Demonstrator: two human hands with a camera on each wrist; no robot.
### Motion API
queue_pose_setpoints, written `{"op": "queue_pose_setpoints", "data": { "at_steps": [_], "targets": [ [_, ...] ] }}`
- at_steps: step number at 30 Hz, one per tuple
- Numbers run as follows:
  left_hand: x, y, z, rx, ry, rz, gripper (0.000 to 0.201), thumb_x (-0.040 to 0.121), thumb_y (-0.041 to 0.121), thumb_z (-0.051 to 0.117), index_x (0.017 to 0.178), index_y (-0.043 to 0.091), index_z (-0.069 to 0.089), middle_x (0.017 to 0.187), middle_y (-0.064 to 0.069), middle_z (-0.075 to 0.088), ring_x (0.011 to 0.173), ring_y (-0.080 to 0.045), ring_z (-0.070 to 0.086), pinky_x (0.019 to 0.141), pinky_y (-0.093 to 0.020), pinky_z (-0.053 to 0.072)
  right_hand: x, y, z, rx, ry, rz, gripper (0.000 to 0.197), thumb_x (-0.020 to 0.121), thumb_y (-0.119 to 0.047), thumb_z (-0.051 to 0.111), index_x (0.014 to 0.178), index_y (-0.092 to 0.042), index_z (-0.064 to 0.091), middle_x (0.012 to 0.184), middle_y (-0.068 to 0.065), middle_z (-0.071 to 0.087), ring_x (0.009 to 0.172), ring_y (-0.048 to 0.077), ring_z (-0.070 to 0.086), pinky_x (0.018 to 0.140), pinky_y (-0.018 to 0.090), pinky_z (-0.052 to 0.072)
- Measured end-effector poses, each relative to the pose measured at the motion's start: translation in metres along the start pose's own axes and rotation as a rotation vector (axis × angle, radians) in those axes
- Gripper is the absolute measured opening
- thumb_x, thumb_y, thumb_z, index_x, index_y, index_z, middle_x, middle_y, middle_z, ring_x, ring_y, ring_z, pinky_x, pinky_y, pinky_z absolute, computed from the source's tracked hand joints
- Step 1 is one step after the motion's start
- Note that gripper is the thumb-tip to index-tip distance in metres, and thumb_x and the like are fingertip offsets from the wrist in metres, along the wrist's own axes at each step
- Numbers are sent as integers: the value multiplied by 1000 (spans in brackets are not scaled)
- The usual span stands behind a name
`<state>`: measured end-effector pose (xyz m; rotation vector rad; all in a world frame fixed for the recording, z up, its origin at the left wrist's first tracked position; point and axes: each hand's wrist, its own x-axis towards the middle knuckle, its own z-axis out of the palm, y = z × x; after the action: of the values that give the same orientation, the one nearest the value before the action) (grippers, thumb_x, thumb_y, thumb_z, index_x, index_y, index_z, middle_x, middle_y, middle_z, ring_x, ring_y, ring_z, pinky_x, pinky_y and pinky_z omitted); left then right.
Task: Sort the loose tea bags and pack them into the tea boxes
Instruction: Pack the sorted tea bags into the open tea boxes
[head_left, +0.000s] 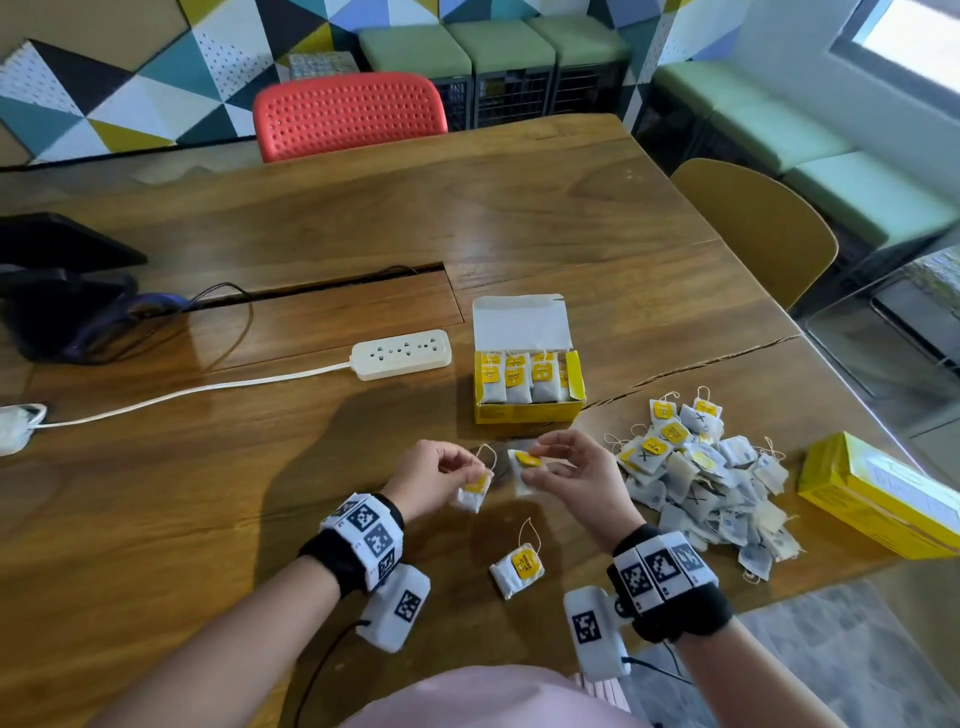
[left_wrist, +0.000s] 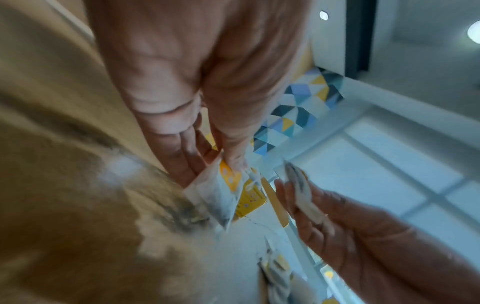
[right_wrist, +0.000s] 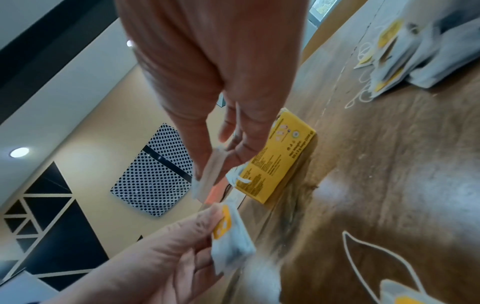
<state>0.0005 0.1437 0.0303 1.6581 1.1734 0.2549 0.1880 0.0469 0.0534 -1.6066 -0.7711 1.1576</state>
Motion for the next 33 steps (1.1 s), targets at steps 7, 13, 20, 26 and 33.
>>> {"op": "queue_pose_setpoints", "data": {
  "at_steps": [7, 13, 20, 26, 33],
  "targets": [
    [7, 13, 13, -503, 49, -122, 8, 89, 17, 65, 90, 14, 72, 96, -15, 73, 84, -27, 68, 76, -45, 57, 3, -4, 12, -115, -33, -15, 42, 62, 0, 86, 95, -2, 61, 93, 13, 70, 80, 26, 70, 78, 44, 59],
    [5, 21, 15, -719, 39, -176, 16, 94, 13, 58, 101, 3, 67, 98, -15, 70, 81, -23, 69, 58, -29, 59, 8, 3, 17, -217, -4, -34, 30, 62, -3, 87, 80, -9, 64, 82, 12, 71, 82, 35, 68, 78, 50, 57],
    [-1, 19, 14, -726, 11, -140, 21, 78, 5, 74, 99, 6, 68, 95, -14, 73, 85, -21, 70, 67, -28, 59, 10, 7, 21, -239, -3, -64, 27, 64, -9, 87, 82, -14, 67, 81, 5, 72, 80, 24, 70, 77, 42, 59],
    [5, 15, 9, -778, 140, -169, 15, 81, -3, 69, 87, 11, 67, 84, -5, 72, 76, -14, 69, 65, -26, 60, 6, 16, 9, -527, -57, -41, 23, 71, -21, 83, 88, -22, 68, 84, -8, 69, 80, 7, 66, 70, 13, 53],
    [6, 19, 5, -824, 162, -114, 15, 88, 3, 63, 100, 11, 66, 101, -8, 70, 98, -18, 65, 83, -28, 56, -22, 46, 11, -1206, -282, 67, 47, 65, -42, 83, 103, -22, 63, 100, -5, 45, 102, 17, 50, 80, 25, 46]
  ]
}}
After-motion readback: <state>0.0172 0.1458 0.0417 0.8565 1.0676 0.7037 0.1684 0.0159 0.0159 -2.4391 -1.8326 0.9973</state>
